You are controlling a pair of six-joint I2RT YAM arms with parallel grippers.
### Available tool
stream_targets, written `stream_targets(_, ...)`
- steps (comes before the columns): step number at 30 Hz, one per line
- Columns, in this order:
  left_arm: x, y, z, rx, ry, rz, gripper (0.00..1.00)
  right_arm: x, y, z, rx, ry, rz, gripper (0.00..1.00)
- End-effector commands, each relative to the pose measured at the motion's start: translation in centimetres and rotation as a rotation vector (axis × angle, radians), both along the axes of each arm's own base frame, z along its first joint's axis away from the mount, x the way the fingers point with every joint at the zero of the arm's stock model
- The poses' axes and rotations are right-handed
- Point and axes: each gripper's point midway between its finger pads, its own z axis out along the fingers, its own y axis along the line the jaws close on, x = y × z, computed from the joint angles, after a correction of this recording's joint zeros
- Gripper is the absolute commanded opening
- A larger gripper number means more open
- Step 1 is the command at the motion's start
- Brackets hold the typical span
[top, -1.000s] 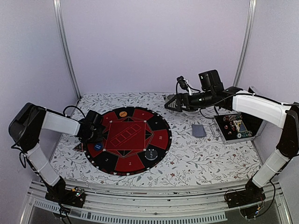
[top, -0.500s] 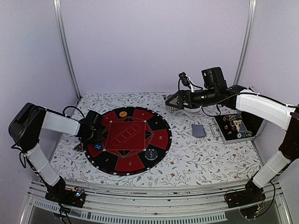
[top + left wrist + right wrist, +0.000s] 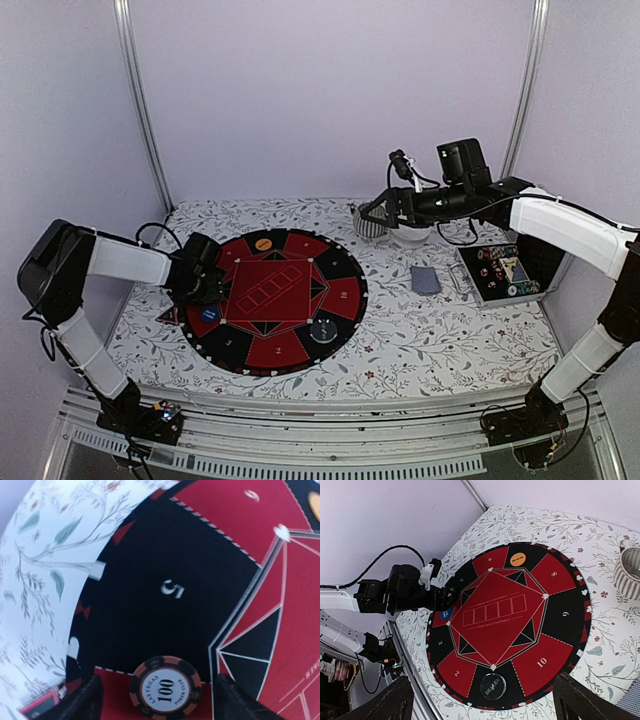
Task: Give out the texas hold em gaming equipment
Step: Place the poker chips pile at the small blind area, then pick up the pile of poker chips from the chip case.
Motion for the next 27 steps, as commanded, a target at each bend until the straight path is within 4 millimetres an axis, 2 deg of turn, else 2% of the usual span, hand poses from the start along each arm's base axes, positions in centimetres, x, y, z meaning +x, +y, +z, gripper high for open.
stream_targets(1, 1.6, -0.6, 4.2, 0.065, -0.021, -0.067, 0.87, 3.3, -5.1, 3.1, -0.028, -0.094, -0.175, 0.99)
stream_targets(4, 2.7, -0.7, 7.5, 0.103, -0.07, -0.088, 0.96, 6.5, -10.6, 2.4, -0.12, -0.112, -0.366, 0.99)
stream_targets(6, 3.2, -0.9, 9.9, 0.103, -0.119, -0.107, 0.98, 8.7, -14.7, 0.6, -0.261, -0.113, -0.521, 0.99)
stream_targets(9, 3.8, -1.5, 13.7, 0.094, -0.191, -0.164, 0.98, 10.8, -19.9, -1.8, -0.426, -0.093, -0.668, 0.99)
stream_targets(11, 3.9, -2.1, 16.0, 0.086, -0.227, -0.207, 0.98, 11.8, -22.9, -3.3, -0.513, -0.073, -0.751, 0.94)
stream_targets(14, 3.7, -3.1, 18.8, 0.063, -0.273, -0.284, 0.98, 13.4, -26.9, -6.1, -0.602, -0.008, -0.832, 0.76)
stream_targets(17, 3.1, -4.0, 20.7, 0.035, -0.313, -0.351, 0.98, 14.9, -28.9, -9.2, -0.685, 0.06, -0.851, 0.62)
stream_targets(19, 2.6, -4.2, 21.4, 0.033, -0.334, -0.384, 0.98, 15.6, -29.6, -11.5, -0.728, 0.107, -0.847, 0.57)
stream_targets(23, 2.2, -4.1, 21.8, 0.062, -0.354, -0.422, 0.98, 16.6, -30.9, -14.9, -0.807, 0.18, -0.857, 0.52)
stream_targets(27, 2.4, -4.0, 21.4, 0.092, -0.347, -0.444, 0.98, 16.3, -32.9, -17.9, -0.937, 0.236, -0.895, 0.5)
